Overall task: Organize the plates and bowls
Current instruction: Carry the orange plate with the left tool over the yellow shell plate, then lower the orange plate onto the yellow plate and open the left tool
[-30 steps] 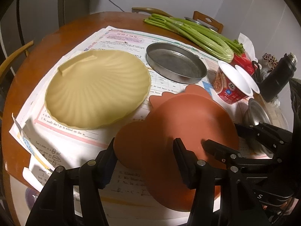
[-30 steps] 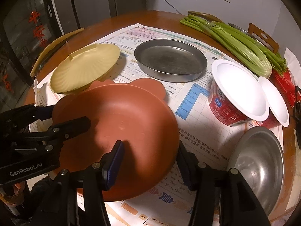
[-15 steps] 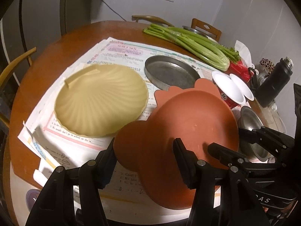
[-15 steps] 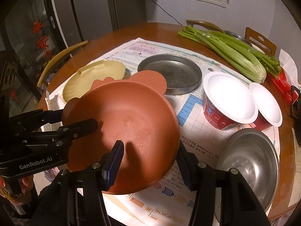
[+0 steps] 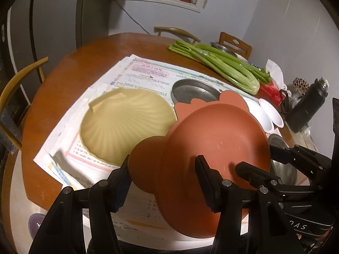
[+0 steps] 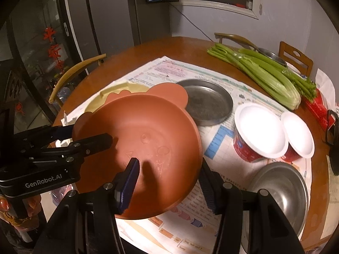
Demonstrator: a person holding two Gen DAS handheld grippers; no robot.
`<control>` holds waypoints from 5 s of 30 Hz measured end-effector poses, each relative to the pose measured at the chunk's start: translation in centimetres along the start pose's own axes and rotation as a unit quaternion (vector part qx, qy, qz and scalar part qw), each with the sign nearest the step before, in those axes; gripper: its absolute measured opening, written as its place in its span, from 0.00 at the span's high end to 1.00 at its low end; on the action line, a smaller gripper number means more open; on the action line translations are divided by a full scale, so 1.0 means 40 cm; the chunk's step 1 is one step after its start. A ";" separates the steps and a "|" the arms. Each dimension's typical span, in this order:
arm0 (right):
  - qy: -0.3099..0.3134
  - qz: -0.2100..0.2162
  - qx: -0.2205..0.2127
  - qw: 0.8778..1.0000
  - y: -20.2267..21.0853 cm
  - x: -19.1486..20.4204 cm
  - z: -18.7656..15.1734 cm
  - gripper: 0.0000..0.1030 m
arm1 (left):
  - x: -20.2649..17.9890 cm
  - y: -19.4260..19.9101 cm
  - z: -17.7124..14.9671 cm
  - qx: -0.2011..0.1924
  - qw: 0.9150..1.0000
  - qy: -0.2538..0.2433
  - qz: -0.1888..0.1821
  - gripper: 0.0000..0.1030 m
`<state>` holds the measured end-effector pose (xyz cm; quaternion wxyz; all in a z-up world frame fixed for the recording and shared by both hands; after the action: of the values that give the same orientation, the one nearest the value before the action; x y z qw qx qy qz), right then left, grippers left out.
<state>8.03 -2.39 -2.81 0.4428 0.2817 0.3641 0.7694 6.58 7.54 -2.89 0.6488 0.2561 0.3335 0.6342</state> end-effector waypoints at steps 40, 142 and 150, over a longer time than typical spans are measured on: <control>0.038 0.038 0.029 0.998 -0.182 0.193 0.216 0.46 | 0.263 -0.031 0.092 -0.019 0.996 0.063 0.063 0.43; -0.003 0.027 -0.083 0.996 -0.019 0.103 0.241 0.46 | 0.195 0.031 0.104 -0.052 0.994 0.047 0.082 0.43; -0.020 0.028 -0.119 0.992 0.073 0.045 0.249 0.46 | 0.118 0.063 0.156 -0.070 0.995 0.017 0.067 0.42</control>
<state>13.35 1.29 5.50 0.4586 0.2527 0.2529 0.8136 9.55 12.97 2.55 0.6157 0.2208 0.2817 0.7020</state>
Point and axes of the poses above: each gripper's, at about its wrist camera, not at the fingertips, and y roughly against the way its jaws point, x to its left, z to its top, the point moved 5 cm from there along -y, roughly the way its jaws point, and after that the axes turned 11 degrees about -y, right-handed, at the moved point
